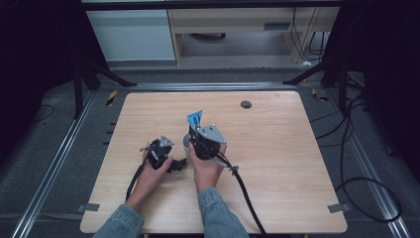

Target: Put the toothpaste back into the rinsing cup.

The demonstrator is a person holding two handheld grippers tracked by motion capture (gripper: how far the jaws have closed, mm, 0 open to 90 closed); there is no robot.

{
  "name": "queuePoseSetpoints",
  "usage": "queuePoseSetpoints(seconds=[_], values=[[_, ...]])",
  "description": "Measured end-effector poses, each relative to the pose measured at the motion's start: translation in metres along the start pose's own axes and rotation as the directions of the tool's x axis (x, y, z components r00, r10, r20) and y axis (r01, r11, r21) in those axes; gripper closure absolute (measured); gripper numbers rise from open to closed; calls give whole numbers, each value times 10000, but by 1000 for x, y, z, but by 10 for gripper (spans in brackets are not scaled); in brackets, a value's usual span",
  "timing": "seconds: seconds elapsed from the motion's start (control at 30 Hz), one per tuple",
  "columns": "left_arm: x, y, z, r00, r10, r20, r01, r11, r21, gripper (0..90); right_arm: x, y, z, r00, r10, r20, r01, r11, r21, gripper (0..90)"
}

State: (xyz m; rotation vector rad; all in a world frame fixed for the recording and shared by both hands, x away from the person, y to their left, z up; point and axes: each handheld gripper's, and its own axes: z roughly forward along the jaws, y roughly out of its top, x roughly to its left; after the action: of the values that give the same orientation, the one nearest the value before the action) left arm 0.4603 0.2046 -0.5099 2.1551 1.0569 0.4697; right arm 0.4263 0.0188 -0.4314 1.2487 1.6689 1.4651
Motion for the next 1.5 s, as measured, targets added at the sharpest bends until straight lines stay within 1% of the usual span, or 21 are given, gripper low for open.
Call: queuePoseSetpoints(seconds=[0.4,0.47,0.8,0.87,0.93,0.97,1.03,1.17,1.27,1.33,1.5], values=[[0,0,0,10000,9,-3,-9,10000,0,0,-4,-4,3,9997,209,-157,-206,9995,232,730],[0,0,0,10000,6,0,-6,10000,-1,0,-5,-4,3,9992,348,-207,-344,9992,204,730],[0,0,0,10000,3,-1,-3,10000,-3,0,-9,-4,4,9984,470,-299,-461,9985,295,721],[0,0,0,10000,1,-1,-1,10000,-3,0,-11,-4,3,9977,610,-308,-600,9977,316,718],[0,0,0,10000,1,-1,-1,10000,-1,0,-12,-4,3,9974,646,-303,-636,9975,322,717],[0,0,0,10000,2,0,-2,10000,-1,0,-14,-4,3,9963,818,-275,-809,9962,337,715],[0,0,0,10000,0,-2,0,10000,-2,0,-16,-4,2,9959,866,-275,-857,9958,337,714],[0,0,0,10000,2,-3,-2,10000,0,0,-22,-4,1,9935,1105,-289,-1095,9934,349,709],[0,0,0,10000,0,-2,0,10000,1,0,-22,-5,1,9930,1131,-333,-1120,9931,341,707],[0,0,0,10000,2,-3,-2,10000,3,0,-23,-5,1,9938,1058,-334,-1047,9940,313,701],[0,0,0,10000,-1,-2,1,10000,2,0,-25,-5,0,9934,1106,-304,-1095,9933,365,679]])
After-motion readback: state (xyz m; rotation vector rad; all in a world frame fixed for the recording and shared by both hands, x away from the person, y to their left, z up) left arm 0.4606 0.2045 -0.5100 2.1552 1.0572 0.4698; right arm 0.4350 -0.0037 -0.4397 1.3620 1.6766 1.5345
